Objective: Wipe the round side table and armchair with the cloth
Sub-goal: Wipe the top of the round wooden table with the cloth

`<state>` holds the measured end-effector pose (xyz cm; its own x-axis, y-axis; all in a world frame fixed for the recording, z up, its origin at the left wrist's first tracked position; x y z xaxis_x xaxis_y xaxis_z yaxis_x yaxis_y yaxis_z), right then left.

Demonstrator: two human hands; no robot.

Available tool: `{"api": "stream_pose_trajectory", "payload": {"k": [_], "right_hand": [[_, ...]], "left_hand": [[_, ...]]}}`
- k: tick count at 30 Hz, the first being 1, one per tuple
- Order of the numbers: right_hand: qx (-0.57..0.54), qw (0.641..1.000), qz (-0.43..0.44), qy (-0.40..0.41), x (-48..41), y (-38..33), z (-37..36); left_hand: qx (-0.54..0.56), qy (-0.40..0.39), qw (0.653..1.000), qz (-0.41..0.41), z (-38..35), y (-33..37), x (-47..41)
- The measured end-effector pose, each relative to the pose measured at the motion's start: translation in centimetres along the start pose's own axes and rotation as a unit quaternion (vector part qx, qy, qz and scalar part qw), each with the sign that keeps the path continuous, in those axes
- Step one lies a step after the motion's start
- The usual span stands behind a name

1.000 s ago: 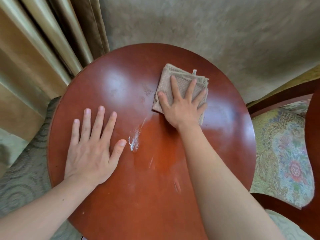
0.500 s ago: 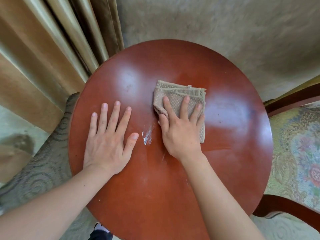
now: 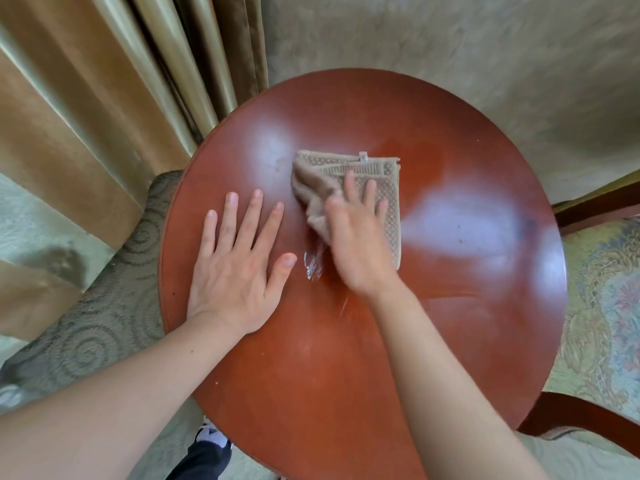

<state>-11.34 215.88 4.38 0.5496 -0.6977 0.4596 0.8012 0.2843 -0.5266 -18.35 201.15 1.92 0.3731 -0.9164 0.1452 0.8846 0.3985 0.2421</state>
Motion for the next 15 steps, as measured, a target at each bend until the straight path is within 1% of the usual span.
{"api": "stream_pose_trajectory", "payload": {"k": [1,2,5,7,10,15], "right_hand": [[0.064,0.998,0.028,0.004,0.4,-0.1,-1.2],[0.104,0.994,0.041,0.021,0.8,0.0,-1.8],[0.119,0.991,0.038,0.043,1.3,0.8,-2.5],[0.158,0.985,0.045,0.052,2.2,1.3,-3.0],[0.220,0.970,0.060,0.090,4.5,2.6,-4.1],[0.230,0.963,0.055,0.128,8.3,4.8,-5.3]], "left_hand": [[0.002,0.002,1.000,-0.001,0.0,0.0,0.0],[0.003,0.005,1.000,0.000,0.0,0.0,0.0],[0.006,0.009,1.000,0.004,-0.1,-0.1,0.1],[0.008,0.009,1.000,0.005,-0.1,-0.1,0.1],[0.005,0.014,1.000,0.007,-0.1,-0.1,0.2],[-0.001,0.025,1.000,0.005,-0.1,-0.2,0.3]]}}
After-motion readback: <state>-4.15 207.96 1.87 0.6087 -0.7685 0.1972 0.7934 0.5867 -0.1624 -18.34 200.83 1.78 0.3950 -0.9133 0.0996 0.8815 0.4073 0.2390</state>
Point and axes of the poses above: each hand's wrist, its own x-axis away from the middle knuckle, its own z-axis out of the back of the hand, y = z × x, the point moved 5 cm from there along -x, towards the middle knuckle, and after that the axes turned 15 degrees about -z, right-handed, at the moved point
